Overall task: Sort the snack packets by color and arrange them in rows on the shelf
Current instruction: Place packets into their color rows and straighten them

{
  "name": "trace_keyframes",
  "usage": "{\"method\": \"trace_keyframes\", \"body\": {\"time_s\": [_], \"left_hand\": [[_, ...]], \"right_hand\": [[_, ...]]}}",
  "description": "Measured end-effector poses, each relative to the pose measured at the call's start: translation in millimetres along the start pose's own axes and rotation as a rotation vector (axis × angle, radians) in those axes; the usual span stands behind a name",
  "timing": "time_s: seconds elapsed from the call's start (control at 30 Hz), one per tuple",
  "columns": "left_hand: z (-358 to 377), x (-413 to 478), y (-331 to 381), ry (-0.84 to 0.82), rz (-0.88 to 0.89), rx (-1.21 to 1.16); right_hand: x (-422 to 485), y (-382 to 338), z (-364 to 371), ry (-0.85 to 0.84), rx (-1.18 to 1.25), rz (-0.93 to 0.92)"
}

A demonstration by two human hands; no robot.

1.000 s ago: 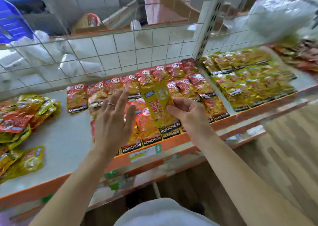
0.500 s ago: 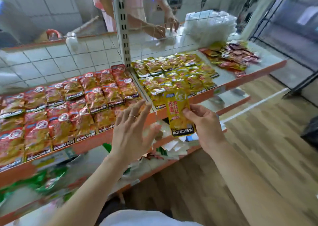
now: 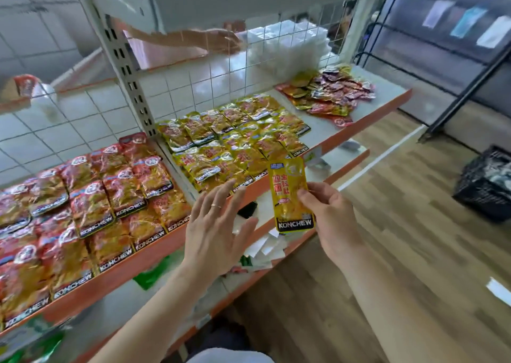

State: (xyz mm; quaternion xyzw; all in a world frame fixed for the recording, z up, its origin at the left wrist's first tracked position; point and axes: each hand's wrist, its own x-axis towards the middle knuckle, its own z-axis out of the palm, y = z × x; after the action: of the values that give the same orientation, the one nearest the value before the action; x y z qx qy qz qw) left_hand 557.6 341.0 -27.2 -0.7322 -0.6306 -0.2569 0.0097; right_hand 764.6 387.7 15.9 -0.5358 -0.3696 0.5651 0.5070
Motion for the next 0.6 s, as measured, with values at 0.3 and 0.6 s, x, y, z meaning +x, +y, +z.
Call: {"method": "trace_keyframes", "body": {"time_s": [0.3,0.6], "left_hand": [[30,59,-33,0.049,-0.117,-0.032],[46,76,-59,0.016,-0.248,0.086]], "right_hand": [[61,-5,22,0.014,-0.140,-0.048],[112,-8,81,-0.126,-0.425,-0.122]]}}
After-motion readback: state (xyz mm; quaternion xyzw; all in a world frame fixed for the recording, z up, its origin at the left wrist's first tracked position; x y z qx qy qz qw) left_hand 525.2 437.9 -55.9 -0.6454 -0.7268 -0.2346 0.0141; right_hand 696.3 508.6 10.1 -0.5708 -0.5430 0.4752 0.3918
